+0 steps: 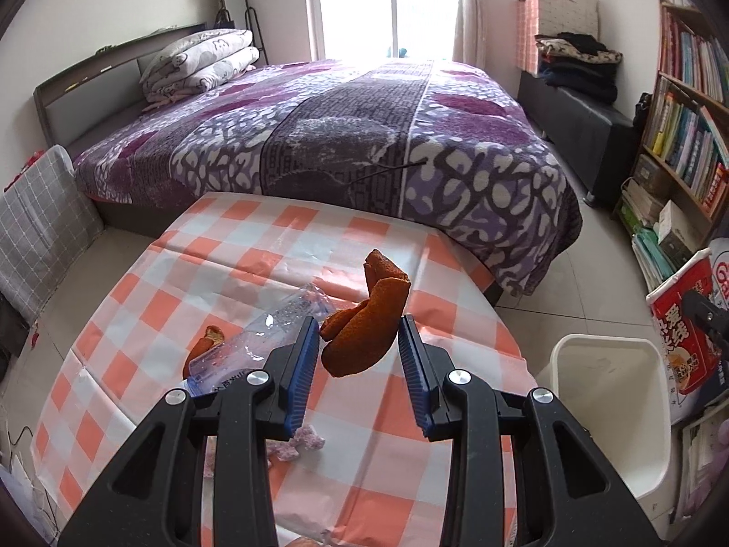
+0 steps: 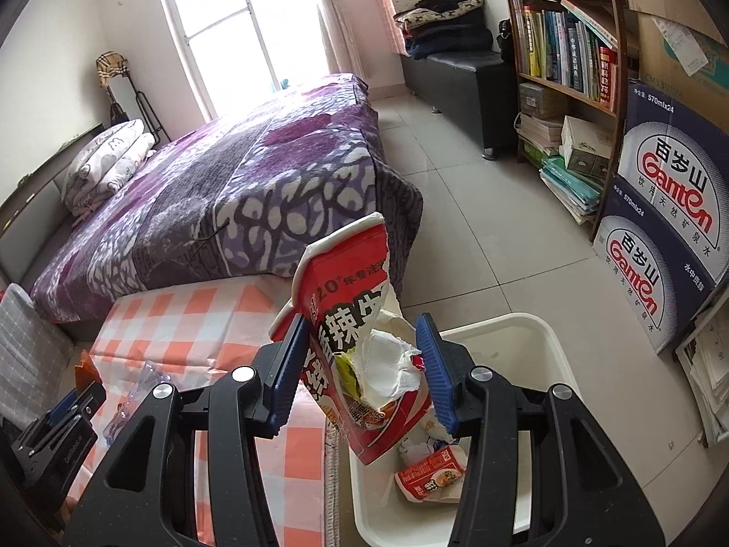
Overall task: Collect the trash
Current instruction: 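Open both tools over the bin, dropping the snack bag and orange peel, then grasp the clear water bottle with the left tool and lift it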
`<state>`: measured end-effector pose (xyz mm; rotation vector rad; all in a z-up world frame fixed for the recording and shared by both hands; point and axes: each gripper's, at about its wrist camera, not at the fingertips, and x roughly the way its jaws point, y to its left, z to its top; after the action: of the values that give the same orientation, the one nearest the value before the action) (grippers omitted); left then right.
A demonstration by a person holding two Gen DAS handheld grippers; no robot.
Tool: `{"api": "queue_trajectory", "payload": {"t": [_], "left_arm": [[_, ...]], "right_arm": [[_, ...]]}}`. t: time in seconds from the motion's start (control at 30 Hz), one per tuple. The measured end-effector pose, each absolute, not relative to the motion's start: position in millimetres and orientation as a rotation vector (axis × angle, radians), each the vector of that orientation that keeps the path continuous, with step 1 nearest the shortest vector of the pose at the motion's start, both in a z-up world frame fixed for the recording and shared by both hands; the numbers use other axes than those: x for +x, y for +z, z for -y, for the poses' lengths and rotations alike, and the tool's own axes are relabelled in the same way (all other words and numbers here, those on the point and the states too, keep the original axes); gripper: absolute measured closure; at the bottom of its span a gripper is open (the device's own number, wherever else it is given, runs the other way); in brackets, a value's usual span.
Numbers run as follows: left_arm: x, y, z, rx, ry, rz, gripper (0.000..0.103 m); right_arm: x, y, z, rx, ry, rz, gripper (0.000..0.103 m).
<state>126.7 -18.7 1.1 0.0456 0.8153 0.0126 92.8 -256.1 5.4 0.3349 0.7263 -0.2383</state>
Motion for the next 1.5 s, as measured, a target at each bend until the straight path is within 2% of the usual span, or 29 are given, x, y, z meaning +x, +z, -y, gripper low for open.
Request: {"api": "queue_trajectory", "payload": {"t": [0.27,0.4,0.5,0.8,1.1,1.23,1.5], "left_arm": [[116.9,-3.3,63.5,0.070,-0.092,-0.837,0.067],[112.4,-7.4,90.3,0.082,-0.149,-0.852,0.067],[107.6,-11.3,109.9,0.099,-0.189,-0.860,0.066],[87.6,-26.1,160.1,0.142,-0.303,-0.895,0.065],[74.5,-43.7,198.6,0.081,-0.481,-0.991,0.064],[73.7,-47.9,208.1,0.079,-0.553,-1.039,0.040],[88.3,-50.1,189.7,0.195,-0.473,-1.034,0.031]], "right_arm": [[80.0,4.2,288.6,0.368,-0.349,-0.735,0.054],[70.4,5.4,305.0,0.373,-0.405,-0.721,0.038],[63.7,6.2,317.4,0.375,-0.437,-0.709,0.031],[45.5,6.0,360.6,0.474,-0.507,-0.695,0.021],[32.5,6.3,388.6,0.580,-0.545,-0.662,0.020],[30.5,5.4,392.6,0.600,-0.554,-0.658,0.018],[36.1,3.2,384.8,0.602,-0.548,-0.672,0.010]]}}
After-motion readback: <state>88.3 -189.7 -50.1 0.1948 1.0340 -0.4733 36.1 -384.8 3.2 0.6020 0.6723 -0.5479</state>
